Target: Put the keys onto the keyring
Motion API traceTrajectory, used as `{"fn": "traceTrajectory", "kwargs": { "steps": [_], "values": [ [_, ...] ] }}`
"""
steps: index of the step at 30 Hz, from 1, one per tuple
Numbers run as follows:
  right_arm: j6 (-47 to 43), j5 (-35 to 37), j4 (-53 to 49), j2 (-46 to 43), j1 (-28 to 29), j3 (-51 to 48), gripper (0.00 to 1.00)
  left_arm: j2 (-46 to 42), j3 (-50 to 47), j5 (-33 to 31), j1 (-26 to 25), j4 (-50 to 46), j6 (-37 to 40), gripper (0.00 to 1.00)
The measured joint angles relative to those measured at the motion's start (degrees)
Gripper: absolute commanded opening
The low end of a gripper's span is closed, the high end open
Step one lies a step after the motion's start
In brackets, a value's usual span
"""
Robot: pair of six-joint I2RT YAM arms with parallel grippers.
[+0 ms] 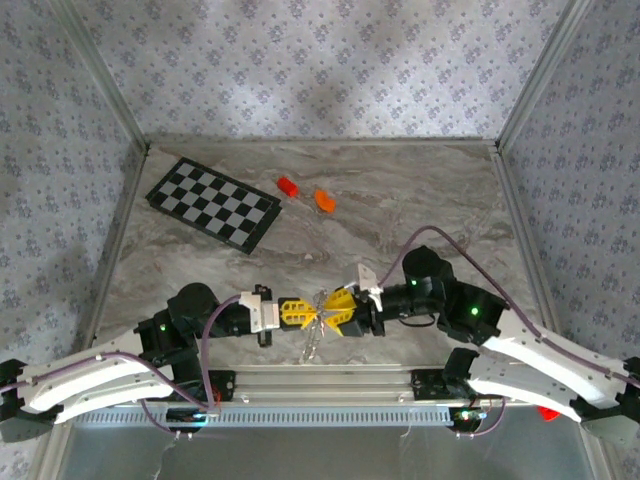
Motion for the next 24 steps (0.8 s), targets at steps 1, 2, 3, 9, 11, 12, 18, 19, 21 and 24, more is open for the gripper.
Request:
{"fn": "traceTrajectory", "kwargs": {
  "steps": [1,2,3,9,11,12,18,19,21,24],
  "values": [
    [-0.52,0.46,0.04,-1.16,0.50,-0.24,0.38,0.00,0.00,-0.02,0.00,0.07,0.00,0.00],
    [-0.85,0.85,0.04,-1.97,0.96,-0.46,0.38,0.00,0.00,-0.02,0.00,0.11,0.00,0.00],
    [-1.42,1.42,0.02,-2.82,1.57,-0.68,0.38,0.00,0.00,-0.02,0.00,0.13,0.00,0.00],
    [-3.91,4.72,1.53,-4.02,4.96,-1.75,0.38,-0.04,-0.33,0.00,0.00,0.26,0.00,0.00],
    [-4.31,5.88,2.80,-3.98,5.60,-2.64,0.36,-0.09,-0.52,0.00,0.00,0.37,0.00,0.00],
    [-4.46,6.36,3.43,-3.96,5.84,-3.04,0.35,-0.11,-0.66,0.02,0.00,0.55,-0.02,0.00],
    [-4.85,8.85,7.39,-3.89,6.67,-4.35,0.31,-0.20,-1.46,0.17,0.02,2.16,-0.44,0.00],
    [-4.85,9.11,7.89,-3.89,6.71,-4.46,0.30,-0.33,-1.57,0.17,0.00,2.40,-0.46,0.00],
    [-4.85,9.46,8.63,-3.87,6.84,-4.59,0.29,-0.52,-1.90,0.17,0.00,3.04,-0.46,0.00],
    [-4.85,10.29,9.51,-3.65,7.06,-4.68,0.27,-0.85,-2.05,0.17,0.00,3.52,-0.55,0.00]
  ]
}}
